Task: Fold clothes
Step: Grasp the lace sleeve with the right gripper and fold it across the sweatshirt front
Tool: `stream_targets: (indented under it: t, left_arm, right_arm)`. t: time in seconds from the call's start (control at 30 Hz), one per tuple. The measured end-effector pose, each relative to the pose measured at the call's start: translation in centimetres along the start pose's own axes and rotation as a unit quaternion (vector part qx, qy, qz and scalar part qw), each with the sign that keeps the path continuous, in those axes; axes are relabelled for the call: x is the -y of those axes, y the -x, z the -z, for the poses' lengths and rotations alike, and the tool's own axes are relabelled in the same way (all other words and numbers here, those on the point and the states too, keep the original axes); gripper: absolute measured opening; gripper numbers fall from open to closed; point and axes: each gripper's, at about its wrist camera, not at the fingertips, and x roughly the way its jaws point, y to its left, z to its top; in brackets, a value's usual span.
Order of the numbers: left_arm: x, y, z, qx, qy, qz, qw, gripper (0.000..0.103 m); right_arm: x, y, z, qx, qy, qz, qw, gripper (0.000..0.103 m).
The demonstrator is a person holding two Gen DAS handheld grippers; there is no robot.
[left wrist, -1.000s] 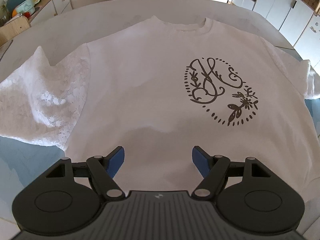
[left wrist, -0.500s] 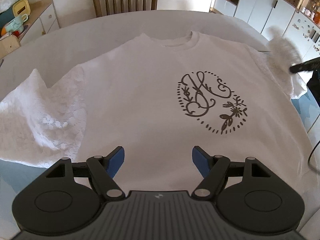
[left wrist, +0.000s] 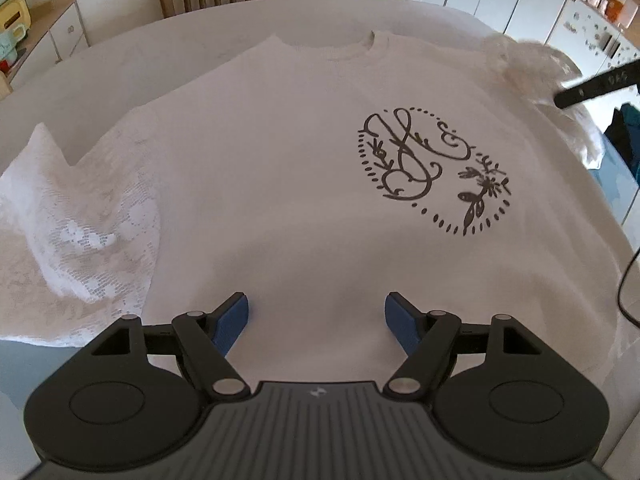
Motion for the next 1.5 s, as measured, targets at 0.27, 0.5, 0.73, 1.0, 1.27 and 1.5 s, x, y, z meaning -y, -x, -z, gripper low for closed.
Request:
stream_targets:
  t: [0.27, 0.5, 0.73, 1.0, 1.27, 1.5]
  left_arm:
    - [-0.9, 0.0, -0.2, 0.007, 0.02, 0.028, 0.9994, 0.075]
    - [-1.0, 0.1, -0.2, 0.002, 0.009, 0.033, 0.9994, 0.075]
    - [-0.6, 2.0, -1.7, 0.049, -0.008, 0.064, 0.9967, 0.075]
    - [4.5, 1.8, -7.6, 0.115, -0.099, 0.099, 0.9834, 0.075]
    - [5.4, -4.7, -8.5, 0.048, -0.1, 0.068, 0.9916, 0.075]
    - [3.9, -4.7, -7.4, 0.033, -0.077, 0.053, 0.9951, 0.075]
  right_arm:
    - [-13.1, -1.8, -2.2, 0.008, 0.104, -0.079, 0.991, 0.103]
    - [-18.1, -6.4, -1.7, -0.033, 0.135, -0.069, 0.988, 0.103]
    - [-13.1, -2.2, -0.5, -0.037, 0.128, -0.113, 0.985, 0.103]
    - [-4.9, 1.2, 2.4, -0.009, 0.109, -0.029, 0.994, 0.103]
    - [-1.8, -0.1, 4.6, -0.03, 0.037, -0.054, 0.997, 0.103]
    - [-2.3, -1.6, 4.9, -0.015, 0.025, -0.06, 0.998, 0.103]
